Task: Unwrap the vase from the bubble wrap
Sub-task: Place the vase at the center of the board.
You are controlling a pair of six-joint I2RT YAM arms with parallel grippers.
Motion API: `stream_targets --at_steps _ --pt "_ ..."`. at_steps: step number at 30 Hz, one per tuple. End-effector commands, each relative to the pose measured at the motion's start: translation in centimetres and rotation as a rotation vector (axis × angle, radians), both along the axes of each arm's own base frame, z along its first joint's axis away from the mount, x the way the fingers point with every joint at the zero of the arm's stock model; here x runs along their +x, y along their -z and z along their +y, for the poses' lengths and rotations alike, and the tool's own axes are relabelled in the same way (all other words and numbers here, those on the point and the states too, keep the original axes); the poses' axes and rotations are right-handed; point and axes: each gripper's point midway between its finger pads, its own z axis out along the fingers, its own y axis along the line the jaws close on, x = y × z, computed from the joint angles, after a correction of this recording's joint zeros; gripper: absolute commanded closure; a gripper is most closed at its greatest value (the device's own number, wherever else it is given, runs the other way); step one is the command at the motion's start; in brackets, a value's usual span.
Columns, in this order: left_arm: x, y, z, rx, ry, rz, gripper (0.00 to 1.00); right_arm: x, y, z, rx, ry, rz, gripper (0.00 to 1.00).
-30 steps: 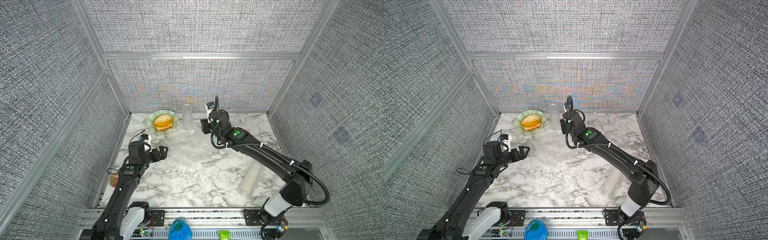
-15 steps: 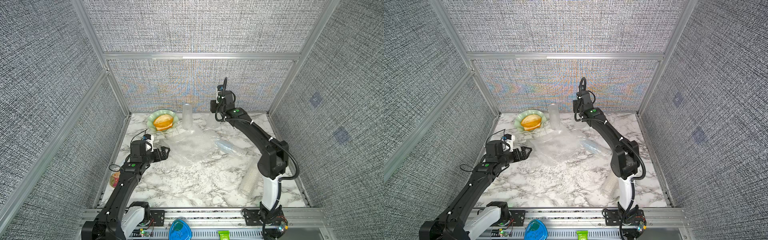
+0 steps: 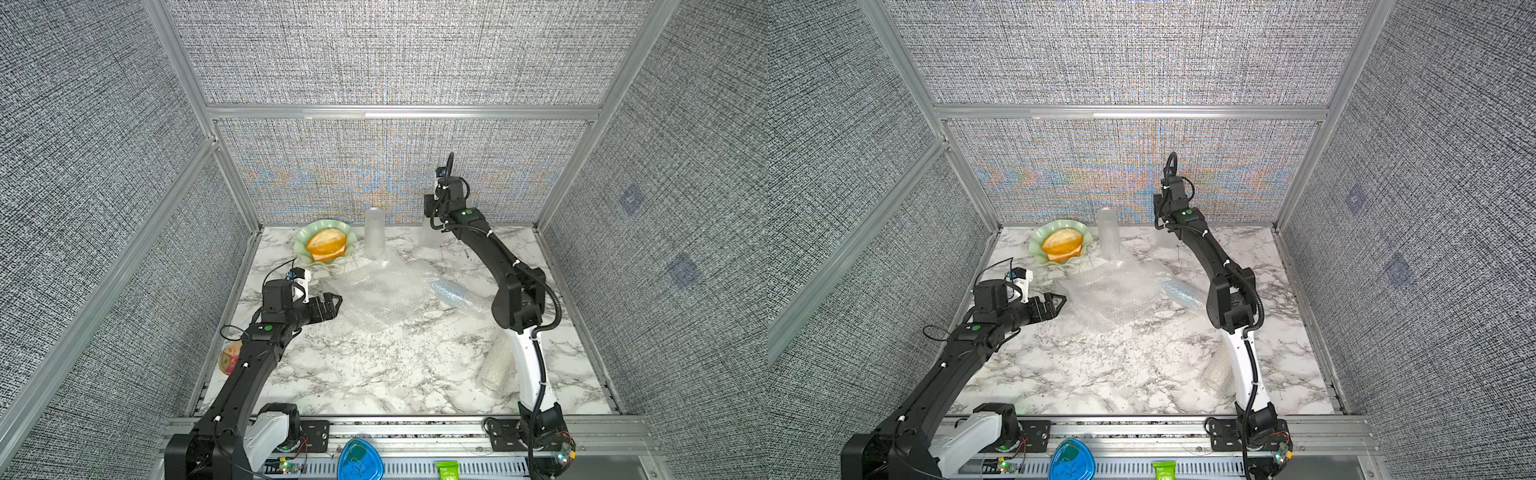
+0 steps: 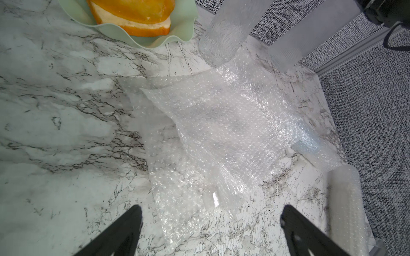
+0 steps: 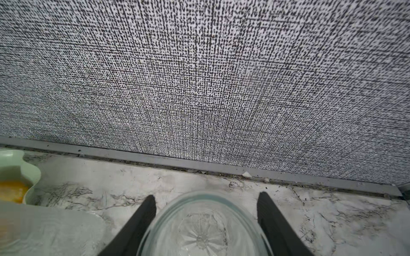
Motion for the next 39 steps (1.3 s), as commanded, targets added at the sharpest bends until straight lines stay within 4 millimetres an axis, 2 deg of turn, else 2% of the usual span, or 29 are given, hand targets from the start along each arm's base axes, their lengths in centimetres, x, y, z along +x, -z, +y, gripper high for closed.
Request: stream_targets --at_steps 1,8,14,17,20,24,30,33,36,39 --pt "0.4 -0.5 -0.2 -0.003 0.019 -0.032 0.01 0.8 -1.3 0.3 0.027 -0.022 -0.056 0.54" --pt "0.5 -0.4 -0.3 -0.003 0.022 -0.027 0.01 1.5 0.9 0.8 0.046 -0.039 -0.025 0.53" --pt "0.5 -0.5 -0.2 0.003 0.017 -0.030 0.01 1.5 1.7 1.1 0.049 -0.052 -0.006 0.49" --pt "0.6 -0.6 -0.1 0.005 0.014 -0.036 0.00 1.4 1.9 1.2 0.054 -0.055 0.001 0.43" --pt "0.6 -0.6 -0.2 0.005 0.016 -0.035 0.01 1.2 1.7 1.2 0.057 -0.059 0.002 0.30" --pt "0.6 -0.6 0.0 0.014 0.009 -0.036 0.01 0.8 -0.7 1.0 0.061 -0.063 -0.030 0.16" --pt "0.6 -0.6 0.4 0.035 -0.009 -0.036 0.01 -0.9 -7.8 0.0 0.077 -0.048 -0.124 0.04" --pt "0.6 -0.3 0.7 0.048 -0.017 -0.020 0.00 -2.7 -11.9 -0.8 0.106 -0.034 -0.176 0.03" --pt "0.5 0.1 1.0 0.056 -0.034 -0.005 0.01 -5.3 -15.4 -1.6 0.140 -0.027 -0.206 0.03" --pt "0.5 0.1 1.1 0.059 -0.043 0.002 0.01 -8.8 -16.4 -2.4 0.152 -0.023 -0.175 0.04"
